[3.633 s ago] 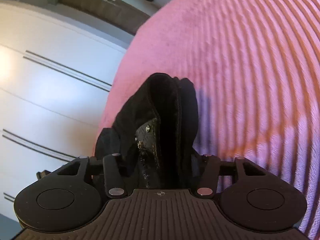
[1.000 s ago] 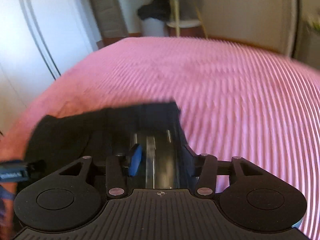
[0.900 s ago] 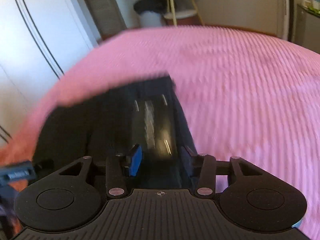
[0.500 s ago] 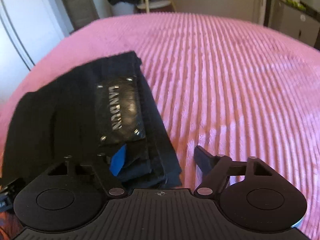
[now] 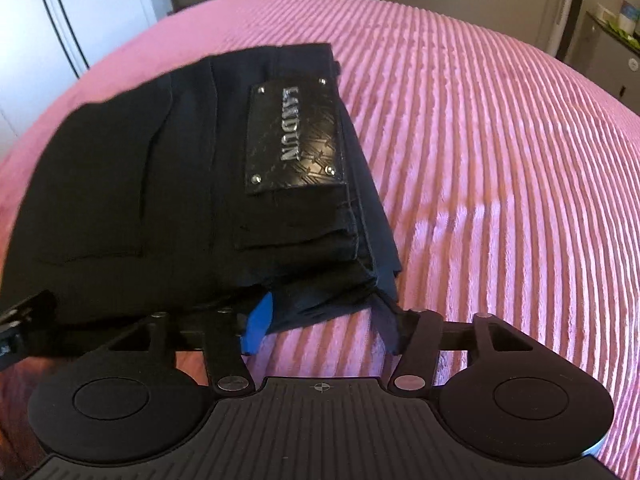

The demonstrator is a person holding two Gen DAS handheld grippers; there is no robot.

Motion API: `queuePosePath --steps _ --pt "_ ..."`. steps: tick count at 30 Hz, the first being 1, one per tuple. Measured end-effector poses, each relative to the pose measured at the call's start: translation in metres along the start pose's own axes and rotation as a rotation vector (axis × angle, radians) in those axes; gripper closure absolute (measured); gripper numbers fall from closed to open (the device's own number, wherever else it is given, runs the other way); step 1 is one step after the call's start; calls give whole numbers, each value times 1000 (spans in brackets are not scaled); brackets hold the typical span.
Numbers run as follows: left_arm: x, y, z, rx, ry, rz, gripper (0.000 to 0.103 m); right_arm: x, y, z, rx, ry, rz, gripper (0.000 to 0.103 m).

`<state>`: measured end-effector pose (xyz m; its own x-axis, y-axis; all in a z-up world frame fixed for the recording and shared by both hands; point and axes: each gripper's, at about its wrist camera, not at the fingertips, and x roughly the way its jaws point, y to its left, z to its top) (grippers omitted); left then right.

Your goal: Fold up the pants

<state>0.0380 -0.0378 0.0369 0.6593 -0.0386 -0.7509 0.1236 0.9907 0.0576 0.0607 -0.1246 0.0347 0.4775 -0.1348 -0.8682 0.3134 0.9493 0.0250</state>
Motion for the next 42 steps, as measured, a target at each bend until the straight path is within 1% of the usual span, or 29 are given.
queuePosePath --steps 2,3,4,5,7,9,10,11,12,14,16,18,20,23,26,29,33,37,42 --pt "3 1 -2 -8 -7 -8 4 6 -1 2 12 16 -20 27" --pt "5 3 -2 -16 -6 -14 4 9 -5 3 34 28 -23 24" --pt "5 5 -2 -31 -4 -22 4 10 -10 4 65 39 -19 18" --pt "4 7 -3 -44 -2 -28 4 10 -14 4 90 46 -8 15" --pt "-1 9 -4 -62 -1 -21 4 4 -18 2 111 36 20 15" --pt "-9 11 -7 -78 2 -10 4 -5 -13 -3 83 28 14 13" --pt "-14 13 -8 -91 5 -10 4 -10 -8 -5 61 21 -9 11" --pt "-19 14 -10 -101 4 -15 4 -17 -2 -9 32 9 -27 4" --pt "-25 14 -12 -104 11 -17 4 -24 2 -12 -1 -4 -6 2" --pt "-31 11 -15 -88 39 2 4 -41 12 -23 -59 -42 69 2" --pt "-35 5 -17 -59 75 25 4 -52 17 -34 -81 -58 91 1" --pt "-41 2 -18 -45 97 2 4 -59 20 -41 -96 -60 86 1" --pt "-48 1 -21 -43 101 -18 4 -63 26 -44 -122 -39 45 0" --pt "-53 -5 -26 -15 110 -17 4 -75 29 -51 -139 -74 70 0" --pt "-48 -11 -27 28 154 -22 4 -73 37 -52 -188 -56 46 0" --pt "-42 -14 -28 50 178 -17 4 -62 45 -52 -233 -13 12 0" --pt "-37 -11 -28 33 192 -33 4 -57 43 -52 -211 8 25 0" --pt "-32 -10 -28 31 203 -34 4 -52 39 -49 -178 25 29 0" --pt "-29 -11 -28 38 210 -33 4 -47 41 -50 -195 38 17 0"
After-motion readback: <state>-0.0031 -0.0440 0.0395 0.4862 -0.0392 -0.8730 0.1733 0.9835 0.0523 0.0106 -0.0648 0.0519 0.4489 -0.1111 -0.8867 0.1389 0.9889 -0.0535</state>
